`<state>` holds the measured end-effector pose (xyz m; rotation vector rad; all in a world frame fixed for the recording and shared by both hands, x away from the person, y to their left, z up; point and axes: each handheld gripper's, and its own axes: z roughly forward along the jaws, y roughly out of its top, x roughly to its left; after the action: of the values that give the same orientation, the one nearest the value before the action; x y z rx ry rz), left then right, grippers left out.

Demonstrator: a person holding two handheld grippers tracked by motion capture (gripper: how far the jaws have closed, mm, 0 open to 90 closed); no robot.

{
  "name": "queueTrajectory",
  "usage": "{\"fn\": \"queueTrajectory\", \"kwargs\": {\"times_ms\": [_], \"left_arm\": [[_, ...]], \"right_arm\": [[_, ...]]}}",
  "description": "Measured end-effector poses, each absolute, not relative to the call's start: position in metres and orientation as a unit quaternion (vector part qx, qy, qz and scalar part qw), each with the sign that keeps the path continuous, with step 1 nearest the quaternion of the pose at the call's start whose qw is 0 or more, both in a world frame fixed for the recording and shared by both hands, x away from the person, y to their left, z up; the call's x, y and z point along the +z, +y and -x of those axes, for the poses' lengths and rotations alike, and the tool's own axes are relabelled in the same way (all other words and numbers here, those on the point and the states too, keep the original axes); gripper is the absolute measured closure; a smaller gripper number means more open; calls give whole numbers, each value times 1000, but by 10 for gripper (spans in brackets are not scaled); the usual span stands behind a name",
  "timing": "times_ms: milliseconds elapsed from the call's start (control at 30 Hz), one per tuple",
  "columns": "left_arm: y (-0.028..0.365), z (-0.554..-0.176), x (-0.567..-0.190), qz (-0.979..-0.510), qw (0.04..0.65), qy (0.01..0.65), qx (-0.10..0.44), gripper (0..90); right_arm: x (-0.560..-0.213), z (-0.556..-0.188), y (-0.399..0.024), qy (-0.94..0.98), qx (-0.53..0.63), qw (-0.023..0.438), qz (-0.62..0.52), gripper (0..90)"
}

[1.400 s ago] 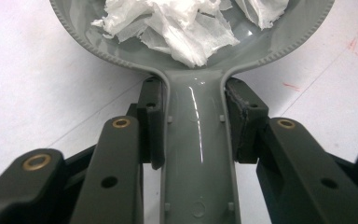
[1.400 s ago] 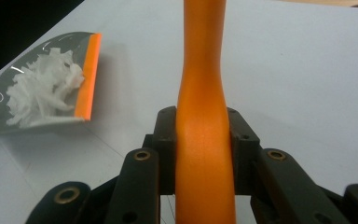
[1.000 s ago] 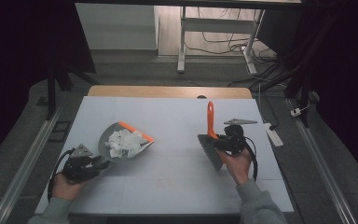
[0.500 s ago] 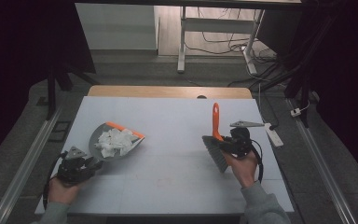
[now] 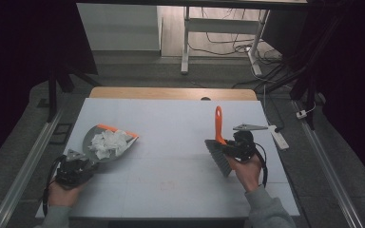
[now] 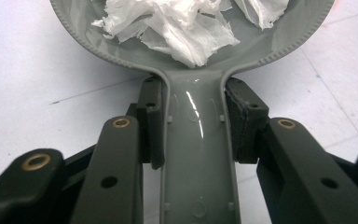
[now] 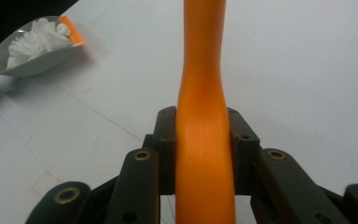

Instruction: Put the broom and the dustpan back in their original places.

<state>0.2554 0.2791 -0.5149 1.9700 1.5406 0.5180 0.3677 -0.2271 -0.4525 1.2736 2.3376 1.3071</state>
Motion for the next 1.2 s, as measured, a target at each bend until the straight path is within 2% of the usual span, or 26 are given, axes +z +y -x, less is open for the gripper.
{"fn": "queueTrajectory", "kwargs": {"times_ms": [200, 633, 900, 1067, 1200], "left_arm": [[274, -264, -519, -741, 284, 577, 195, 625], [278, -265, -523, -738, 282, 582, 194, 625], [275, -267, -524, -742, 282, 577, 190, 624], [275, -268, -524, -744, 282, 576, 189, 624], [275, -268, -525, -744, 282, 576, 187, 624]], "right_arm": [[-455, -368, -225, 790, 435, 82, -425, 704], [-469, -379, -234, 793, 422, 8, -439, 704], [-486, -400, -253, 772, 424, -16, -473, 704], [-495, -410, -261, 762, 421, -23, -492, 697], [-495, -412, -261, 771, 402, 6, -494, 675]]}}
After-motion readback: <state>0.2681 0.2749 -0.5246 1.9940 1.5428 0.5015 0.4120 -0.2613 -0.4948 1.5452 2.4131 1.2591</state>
